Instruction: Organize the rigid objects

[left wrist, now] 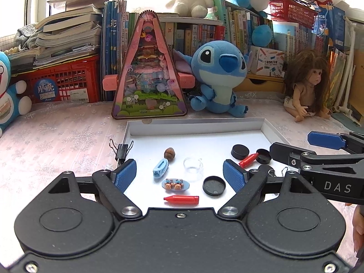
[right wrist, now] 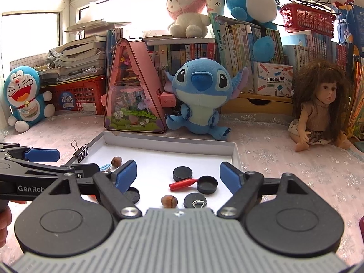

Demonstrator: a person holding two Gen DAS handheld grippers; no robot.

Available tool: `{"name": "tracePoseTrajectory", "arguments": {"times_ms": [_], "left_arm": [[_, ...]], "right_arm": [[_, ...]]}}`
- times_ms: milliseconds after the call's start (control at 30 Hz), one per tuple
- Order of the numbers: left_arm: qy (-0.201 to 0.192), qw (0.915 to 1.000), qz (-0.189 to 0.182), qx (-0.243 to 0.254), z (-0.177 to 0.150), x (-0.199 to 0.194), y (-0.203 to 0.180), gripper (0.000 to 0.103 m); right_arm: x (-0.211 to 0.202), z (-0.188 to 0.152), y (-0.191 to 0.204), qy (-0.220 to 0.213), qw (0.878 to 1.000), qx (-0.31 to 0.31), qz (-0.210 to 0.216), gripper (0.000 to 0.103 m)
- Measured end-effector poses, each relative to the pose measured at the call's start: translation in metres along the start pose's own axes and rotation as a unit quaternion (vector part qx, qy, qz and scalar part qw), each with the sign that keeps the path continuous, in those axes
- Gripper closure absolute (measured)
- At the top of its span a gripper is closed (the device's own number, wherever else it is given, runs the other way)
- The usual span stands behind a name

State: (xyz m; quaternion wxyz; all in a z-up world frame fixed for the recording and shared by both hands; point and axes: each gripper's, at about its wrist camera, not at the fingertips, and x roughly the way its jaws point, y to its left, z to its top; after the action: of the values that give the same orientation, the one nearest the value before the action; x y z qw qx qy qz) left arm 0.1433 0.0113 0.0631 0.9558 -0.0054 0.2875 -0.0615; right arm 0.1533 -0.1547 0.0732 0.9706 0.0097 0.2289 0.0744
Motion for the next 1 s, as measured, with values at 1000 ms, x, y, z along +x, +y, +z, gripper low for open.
{"name": "tracePoseTrajectory", "arguments": {"times_ms": [1000], "left_arm": [[0.016, 0.9998, 0.004, -0.005, -0.030, -0.012, 0.001, 0.019]], "right_arm": [[-0.014, -0.024, 0.004, 0.011, 1.000, 0.000, 0.003, 0.012]]}}
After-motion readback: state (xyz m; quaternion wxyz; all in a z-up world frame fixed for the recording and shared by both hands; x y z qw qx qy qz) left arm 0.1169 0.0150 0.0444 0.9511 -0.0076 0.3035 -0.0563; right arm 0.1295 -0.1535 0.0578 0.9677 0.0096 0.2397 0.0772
